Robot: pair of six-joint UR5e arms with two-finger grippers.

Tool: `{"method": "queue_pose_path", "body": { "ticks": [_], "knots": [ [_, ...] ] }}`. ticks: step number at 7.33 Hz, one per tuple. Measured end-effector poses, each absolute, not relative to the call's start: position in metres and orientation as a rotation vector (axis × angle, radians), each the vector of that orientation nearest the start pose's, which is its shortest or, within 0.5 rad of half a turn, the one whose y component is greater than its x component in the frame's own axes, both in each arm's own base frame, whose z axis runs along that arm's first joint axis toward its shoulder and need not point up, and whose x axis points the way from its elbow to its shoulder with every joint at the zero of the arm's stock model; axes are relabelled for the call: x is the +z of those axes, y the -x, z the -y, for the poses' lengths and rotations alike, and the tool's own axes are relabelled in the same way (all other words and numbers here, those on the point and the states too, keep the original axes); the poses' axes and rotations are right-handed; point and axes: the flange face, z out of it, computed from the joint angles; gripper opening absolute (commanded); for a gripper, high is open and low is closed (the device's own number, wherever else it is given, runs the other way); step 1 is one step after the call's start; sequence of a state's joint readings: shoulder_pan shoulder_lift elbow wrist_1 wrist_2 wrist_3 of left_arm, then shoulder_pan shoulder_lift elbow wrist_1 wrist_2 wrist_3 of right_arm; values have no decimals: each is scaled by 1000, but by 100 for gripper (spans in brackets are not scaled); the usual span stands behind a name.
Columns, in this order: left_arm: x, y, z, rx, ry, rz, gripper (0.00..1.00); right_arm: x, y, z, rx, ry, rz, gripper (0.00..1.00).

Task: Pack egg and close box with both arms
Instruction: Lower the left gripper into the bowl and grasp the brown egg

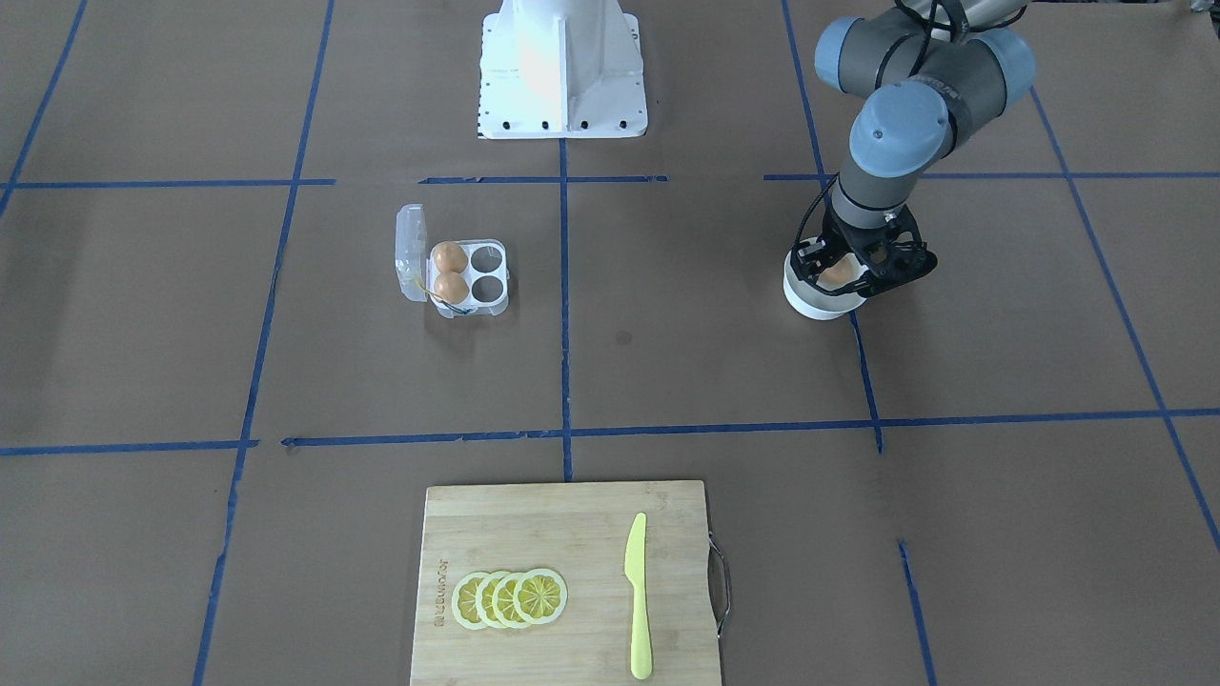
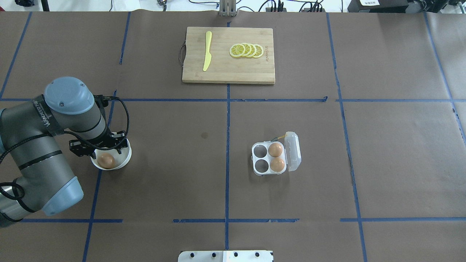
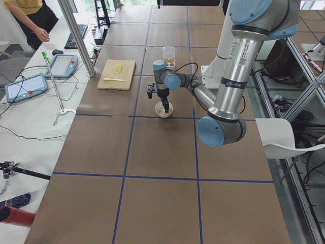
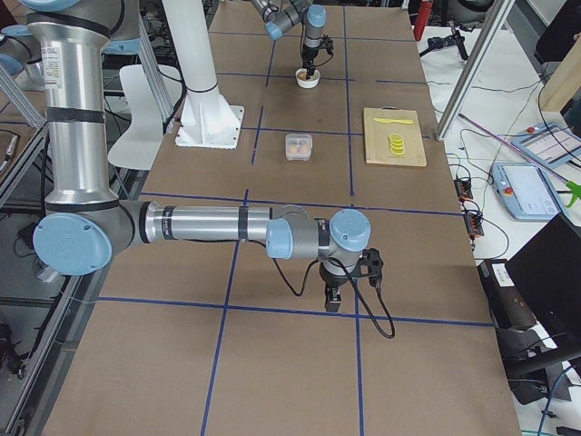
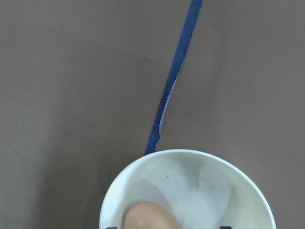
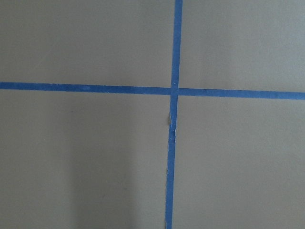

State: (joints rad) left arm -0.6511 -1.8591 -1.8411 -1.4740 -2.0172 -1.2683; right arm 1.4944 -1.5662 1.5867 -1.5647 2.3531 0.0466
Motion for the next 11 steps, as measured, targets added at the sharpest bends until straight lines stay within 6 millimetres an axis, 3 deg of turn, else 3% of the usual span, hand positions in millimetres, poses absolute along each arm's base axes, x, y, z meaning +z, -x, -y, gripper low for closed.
{"method": "queue_pose_path", "body": {
  "ticks": [8,11],
  "knots": [
    [408,-422,415,-204,198,-591,72,654,-26,491,-44,9,781,100],
    [410,-426,415,-181,195,-589,62,655,-26,491,-44,10,780,100]
  ]
}}
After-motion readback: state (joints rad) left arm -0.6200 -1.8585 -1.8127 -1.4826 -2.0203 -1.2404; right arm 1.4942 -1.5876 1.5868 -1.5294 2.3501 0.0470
